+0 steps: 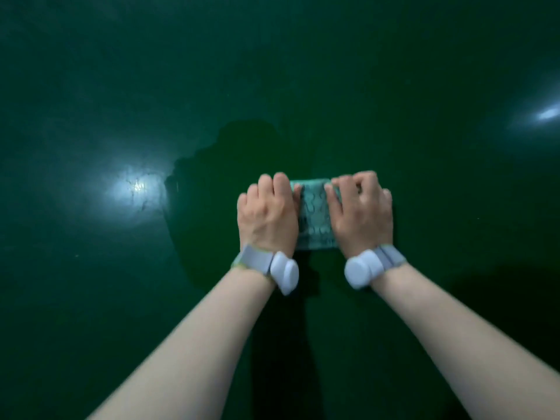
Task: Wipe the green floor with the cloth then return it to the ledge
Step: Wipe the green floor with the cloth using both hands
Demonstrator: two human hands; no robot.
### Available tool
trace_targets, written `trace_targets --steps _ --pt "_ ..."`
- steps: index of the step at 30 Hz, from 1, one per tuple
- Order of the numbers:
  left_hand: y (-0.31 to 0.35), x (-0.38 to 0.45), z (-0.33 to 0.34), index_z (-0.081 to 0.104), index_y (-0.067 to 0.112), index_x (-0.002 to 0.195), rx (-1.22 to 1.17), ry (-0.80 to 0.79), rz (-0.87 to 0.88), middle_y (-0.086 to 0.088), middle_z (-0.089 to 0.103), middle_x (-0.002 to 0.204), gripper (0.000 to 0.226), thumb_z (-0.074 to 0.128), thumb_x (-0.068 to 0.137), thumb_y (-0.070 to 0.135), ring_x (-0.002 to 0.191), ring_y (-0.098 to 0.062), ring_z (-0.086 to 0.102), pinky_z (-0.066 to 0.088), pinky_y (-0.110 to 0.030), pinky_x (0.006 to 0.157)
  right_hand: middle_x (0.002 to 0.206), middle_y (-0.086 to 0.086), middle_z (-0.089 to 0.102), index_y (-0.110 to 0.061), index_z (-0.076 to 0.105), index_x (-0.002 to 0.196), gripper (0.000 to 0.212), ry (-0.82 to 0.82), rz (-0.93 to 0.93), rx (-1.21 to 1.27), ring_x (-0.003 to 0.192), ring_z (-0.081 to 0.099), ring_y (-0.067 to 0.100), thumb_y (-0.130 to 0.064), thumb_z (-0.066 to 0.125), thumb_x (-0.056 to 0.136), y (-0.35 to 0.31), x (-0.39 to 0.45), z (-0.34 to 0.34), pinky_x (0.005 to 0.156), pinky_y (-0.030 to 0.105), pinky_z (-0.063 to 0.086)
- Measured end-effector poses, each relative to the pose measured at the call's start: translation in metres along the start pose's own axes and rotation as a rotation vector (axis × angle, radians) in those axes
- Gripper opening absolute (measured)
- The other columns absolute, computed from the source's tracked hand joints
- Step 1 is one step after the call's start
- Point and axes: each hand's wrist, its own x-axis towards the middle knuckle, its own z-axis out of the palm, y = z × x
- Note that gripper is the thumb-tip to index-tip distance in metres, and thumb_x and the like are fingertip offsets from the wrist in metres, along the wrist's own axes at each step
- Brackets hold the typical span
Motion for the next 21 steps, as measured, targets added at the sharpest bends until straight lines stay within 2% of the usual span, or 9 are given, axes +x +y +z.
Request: trace_targets --steps 6,10,14,17,21 --pt "-0.014 0.118 0.053 0.066 0.008 0.091 0.073 0.132 0.069 -0.011 0.062 0.075 0.026 0.063 0.089 0.033 0.059 -0.032 0.062 0.048 -0.037 0.053 0.112 0.017 0.058 -0.011 0.061 0.111 0.031 -0.095 -0.04 -0.072 0.093 0.062 0.036 -0.038 0.046 0.107 -0.001 0.116 0.034 0.084 0.047 0.045" --pt "-0.02 0.137 0.066 0.059 0.009 0.09 0.039 0.19 0.04 -0.007 0.06 0.068 0.033 0.048 0.088 0.039 0.05 -0.03 0.059 0.046 -0.032 0.044 0.112 0.013 0.056 -0.012 0.059 0.115 0.032 -0.129 -0.036 -0.078 0.092 0.06 0.033 -0.04 0.043 0.108 0.001 0.133 0.041 0.084 0.042 0.043" --pt "-0.017 0.101 0.062 0.041 0.013 0.098 0.063 0.23 0.061 -0.007 0.059 0.074 0.032 0.047 0.092 0.044 0.055 -0.029 0.058 0.043 -0.033 0.046 0.102 0.014 0.057 -0.011 0.064 0.104 0.029 -0.042 0.075 0.052 0.084 0.059 0.032 -0.037 0.053 0.105 0.001 0.089 0.03 0.078 0.041 0.045" --pt "-0.003 0.044 0.042 0.043 0.013 0.098 -0.027 0.129 0.079 -0.01 0.056 0.081 0.03 0.049 0.102 0.042 0.063 -0.032 0.056 0.044 -0.039 0.054 0.098 0.012 0.057 -0.012 0.066 0.098 0.024 0.012 0.138 0.082 0.082 0.058 0.031 -0.034 0.059 0.104 0.007 0.03 0.009 0.075 0.041 0.046" --pt "0.018 -0.029 0.003 0.046 0.012 0.095 -0.11 -0.031 0.096 -0.013 0.053 0.084 0.029 0.051 0.108 0.037 0.069 -0.034 0.051 0.041 -0.046 0.062 0.099 0.01 0.058 -0.014 0.07 0.101 0.019 0.011 0.197 0.092 0.084 0.06 0.029 -0.031 0.064 0.104 0.017 -0.048 -0.02 0.076 0.043 0.046"
